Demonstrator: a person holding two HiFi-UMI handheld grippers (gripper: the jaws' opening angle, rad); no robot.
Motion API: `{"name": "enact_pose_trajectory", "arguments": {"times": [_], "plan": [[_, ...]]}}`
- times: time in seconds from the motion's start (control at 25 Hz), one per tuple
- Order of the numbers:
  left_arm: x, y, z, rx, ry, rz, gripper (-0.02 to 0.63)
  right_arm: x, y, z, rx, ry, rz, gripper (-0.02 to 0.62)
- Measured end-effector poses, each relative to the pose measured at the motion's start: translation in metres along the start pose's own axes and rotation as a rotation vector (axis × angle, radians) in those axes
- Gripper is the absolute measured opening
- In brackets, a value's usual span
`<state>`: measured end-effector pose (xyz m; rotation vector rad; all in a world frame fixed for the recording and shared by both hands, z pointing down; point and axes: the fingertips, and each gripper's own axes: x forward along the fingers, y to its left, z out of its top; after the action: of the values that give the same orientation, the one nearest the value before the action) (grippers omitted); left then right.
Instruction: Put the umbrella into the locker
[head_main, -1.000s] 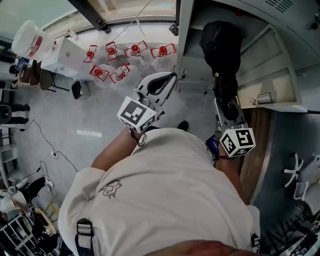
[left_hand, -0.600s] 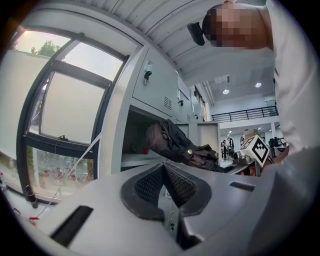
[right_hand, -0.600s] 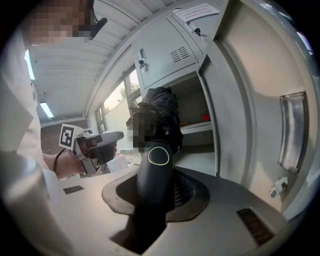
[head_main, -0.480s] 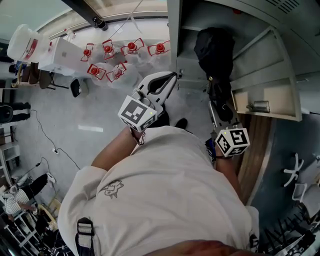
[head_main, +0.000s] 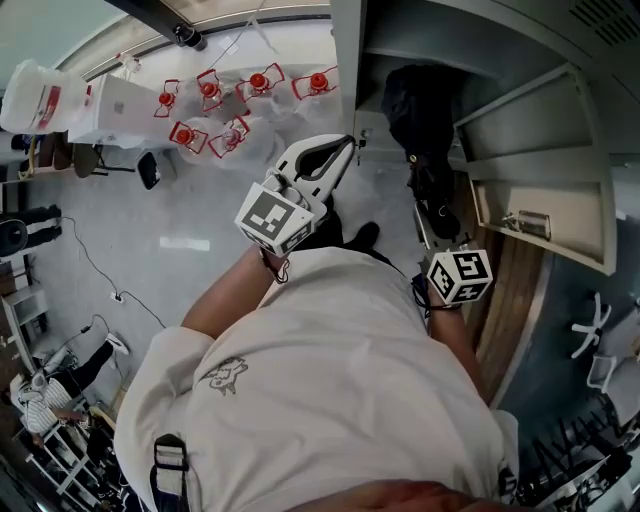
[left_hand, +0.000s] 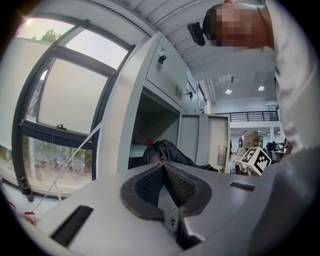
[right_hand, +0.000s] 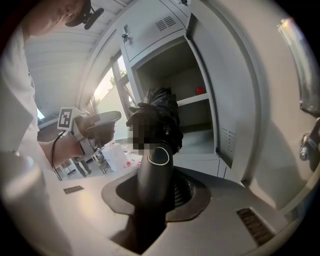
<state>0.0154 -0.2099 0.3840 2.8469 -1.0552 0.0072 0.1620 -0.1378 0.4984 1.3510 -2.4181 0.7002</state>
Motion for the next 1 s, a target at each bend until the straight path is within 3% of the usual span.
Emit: {"name": "enact_pose_trajectory", "arguments": {"times": [0.4, 1.0], "plan": [[0.016, 0.029, -0.02, -0.018, 0.026, -0.035, 0.012, 0.042, -0.019, -0.015, 0.039, 0.053, -0.048, 0.138], [0.023, 0.062, -0.015, -0.022, 0.033, -0.111, 0.012, 0.089, -0.029, -0.005, 0.089, 0.091, -0.118, 0.138]]}}
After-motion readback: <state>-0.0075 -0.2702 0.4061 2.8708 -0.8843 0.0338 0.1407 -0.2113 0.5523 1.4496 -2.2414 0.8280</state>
